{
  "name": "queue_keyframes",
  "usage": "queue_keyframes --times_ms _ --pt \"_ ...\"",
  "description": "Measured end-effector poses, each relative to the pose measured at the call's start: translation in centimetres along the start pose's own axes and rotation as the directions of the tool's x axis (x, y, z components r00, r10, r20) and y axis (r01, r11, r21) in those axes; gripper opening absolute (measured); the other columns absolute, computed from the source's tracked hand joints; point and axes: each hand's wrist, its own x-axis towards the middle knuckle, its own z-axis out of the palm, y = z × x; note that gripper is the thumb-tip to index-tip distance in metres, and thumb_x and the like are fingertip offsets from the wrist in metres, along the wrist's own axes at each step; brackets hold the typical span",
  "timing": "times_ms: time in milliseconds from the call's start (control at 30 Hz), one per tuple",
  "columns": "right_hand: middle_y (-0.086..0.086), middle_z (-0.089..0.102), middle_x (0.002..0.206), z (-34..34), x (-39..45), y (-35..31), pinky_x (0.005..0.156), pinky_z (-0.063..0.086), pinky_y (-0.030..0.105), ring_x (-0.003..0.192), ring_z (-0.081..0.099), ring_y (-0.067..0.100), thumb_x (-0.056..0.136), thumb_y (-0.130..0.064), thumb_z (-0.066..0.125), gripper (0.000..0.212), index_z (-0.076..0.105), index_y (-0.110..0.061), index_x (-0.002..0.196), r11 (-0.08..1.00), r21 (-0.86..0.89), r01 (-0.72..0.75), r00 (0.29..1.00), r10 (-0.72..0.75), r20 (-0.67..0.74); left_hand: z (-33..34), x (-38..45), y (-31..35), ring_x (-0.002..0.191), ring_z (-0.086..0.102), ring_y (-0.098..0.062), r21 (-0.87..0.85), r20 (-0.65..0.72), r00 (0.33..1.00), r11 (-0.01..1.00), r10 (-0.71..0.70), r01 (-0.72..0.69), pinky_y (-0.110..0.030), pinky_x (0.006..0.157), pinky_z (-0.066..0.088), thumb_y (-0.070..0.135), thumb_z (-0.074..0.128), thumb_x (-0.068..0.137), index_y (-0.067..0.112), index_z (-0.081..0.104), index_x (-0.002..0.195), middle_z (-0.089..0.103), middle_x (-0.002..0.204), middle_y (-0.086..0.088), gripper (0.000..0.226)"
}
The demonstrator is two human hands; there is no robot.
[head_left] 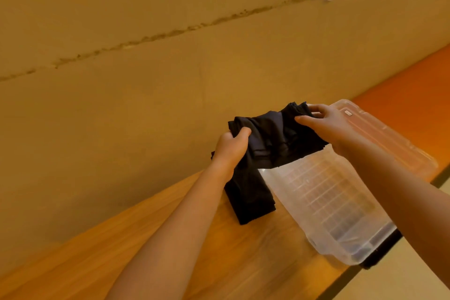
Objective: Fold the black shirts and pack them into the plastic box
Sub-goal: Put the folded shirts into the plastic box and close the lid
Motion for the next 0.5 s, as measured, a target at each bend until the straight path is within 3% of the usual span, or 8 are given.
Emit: queue_keyframes --times_ms 133,200,267,400,500 --pt "0.007 0.062 0.113 -2.2 3.9 1.8 0.086 0.053 0.044 0.098 0.062 0.025 0.088 -0.025 0.066 0.04 0.053 -0.017 0.125 0.995 -0.097 0.011 0.999 -0.015 -0.036 4.7 2.6 0.5 0.079 0.052 -0.02 0.009 -0.044 0.999 0.999 -0.031 0.031 -0.032 0.066 0.041 0.031 0.052 0.09 0.011 0.055 0.093 0.054 0.089 -0.006 0.02" --pt "0.007 0.06 0.116 -2.8 5.6 2.9 0.089 0.051 0.042 0.099 0.058 0.023 0.089 -0.025 0.064 0.042 0.051 -0.015 0.127 0.98 -0.195 0.046 0.998 -0.055 -0.038 7.1 3.9 0.3 0.082 0.057 -0.019 0.036 -0.061 0.997 0.998 -0.049 0.051 -0.03 0.067 0.044 0.03 0.05 0.092 0.005 0.057 0.101 0.062 0.097 -0.006 0.027" --pt "0.007 0.059 0.115 -3.0 7.1 4.1 0.089 0.049 0.041 0.1 0.056 0.022 0.09 -0.022 0.061 0.043 0.048 -0.013 0.13 0.962 -0.259 0.081 0.996 -0.088 -0.017 9.1 5.0 0.2 0.078 0.057 -0.015 0.11 -0.094 0.994 0.992 -0.048 0.058 -0.028 0.064 0.044 0.03 0.046 0.096 0.006 0.055 0.111 0.063 0.101 -0.01 0.03" --pt "0.005 0.06 0.102 -2.5 9.3 6.5 0.078 0.044 0.032 0.09 0.054 0.019 0.089 -0.016 0.058 0.032 0.053 -0.013 0.12 0.918 -0.364 0.161 0.987 -0.16 0.035 12.5 6.4 -0.2 0.066 0.049 -0.01 0.28 -0.171 0.977 0.944 -0.128 0.172 -0.024 0.05 0.034 0.029 0.036 0.103 0.001 0.031 0.141 0.051 0.08 -0.001 0.048" --pt "0.004 0.062 0.097 -2.0 11.0 8.9 0.07 0.04 0.028 0.09 0.059 0.021 0.087 -0.018 0.059 0.029 0.056 -0.011 0.116 0.898 -0.416 0.14 0.99 -0.138 0.035 14.4 7.5 -1.1 0.091 0.059 -0.02 0.303 -0.216 0.952 0.912 -0.219 0.278 -0.026 0.06 0.041 0.029 0.035 0.103 0.004 0.025 0.146 0.058 0.106 -0.008 0.05"
